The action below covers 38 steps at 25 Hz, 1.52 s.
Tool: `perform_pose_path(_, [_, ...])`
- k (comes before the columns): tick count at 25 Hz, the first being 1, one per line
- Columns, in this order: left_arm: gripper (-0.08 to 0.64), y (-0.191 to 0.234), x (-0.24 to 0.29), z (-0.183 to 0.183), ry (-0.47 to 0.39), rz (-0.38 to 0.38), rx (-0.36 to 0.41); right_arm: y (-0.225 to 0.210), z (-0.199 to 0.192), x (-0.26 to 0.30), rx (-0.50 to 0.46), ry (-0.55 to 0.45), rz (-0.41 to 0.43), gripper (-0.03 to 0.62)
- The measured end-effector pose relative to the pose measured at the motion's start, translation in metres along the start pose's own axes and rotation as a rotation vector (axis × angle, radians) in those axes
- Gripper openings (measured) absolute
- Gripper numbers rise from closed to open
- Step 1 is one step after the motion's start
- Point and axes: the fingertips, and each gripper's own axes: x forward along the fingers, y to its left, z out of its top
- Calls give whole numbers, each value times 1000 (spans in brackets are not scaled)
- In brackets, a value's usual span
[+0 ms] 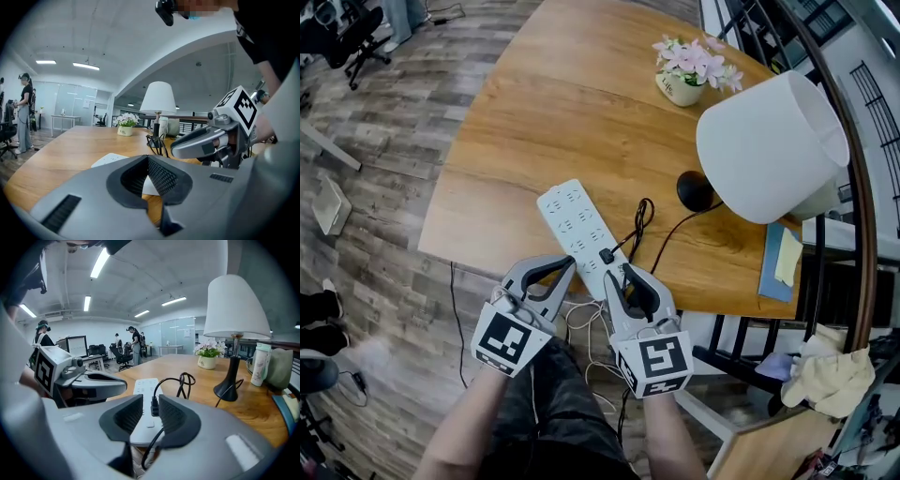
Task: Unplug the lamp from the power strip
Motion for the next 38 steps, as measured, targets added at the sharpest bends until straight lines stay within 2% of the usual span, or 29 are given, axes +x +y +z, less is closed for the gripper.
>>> perform_pose_path(4, [-3,3,11,-2,14,-28,8,-1,-4,12,-22,41,-9,100])
perform_pose_path(11, [-3,19,38,-11,94,-58,24,-3,-7,32,-51,124,-34,98])
perform_pose_path(16, [-3,26,53,-11,154,-59,129,-5,-11,40,-45,149,-45,95])
perform_pose_path(21, [-3,24,66,-14,196,-71,296,-4,-13,44,-35,162,-55,77])
perform_pose_path(26, [-3,25,75,-18,239,-69,377,-5,-13,47,-32,165,-77,75])
perform_pose_path(31, [-5,24,75,-19,264,-78,426,1,-14,46,-235,184,-132,71])
perform_pose_path(33, [-5,21,77,-19,263,-81,482,3,-14,45,-253,157,-136,71])
perform_pose_path(35, [-5,18,78,-19,258,-86,513,3,-13,45,-211,136,-114,71])
perform_pose_path(38, [-5,17,78,-19,257,-92,541,-2,-13,45,-14,117,-59,69])
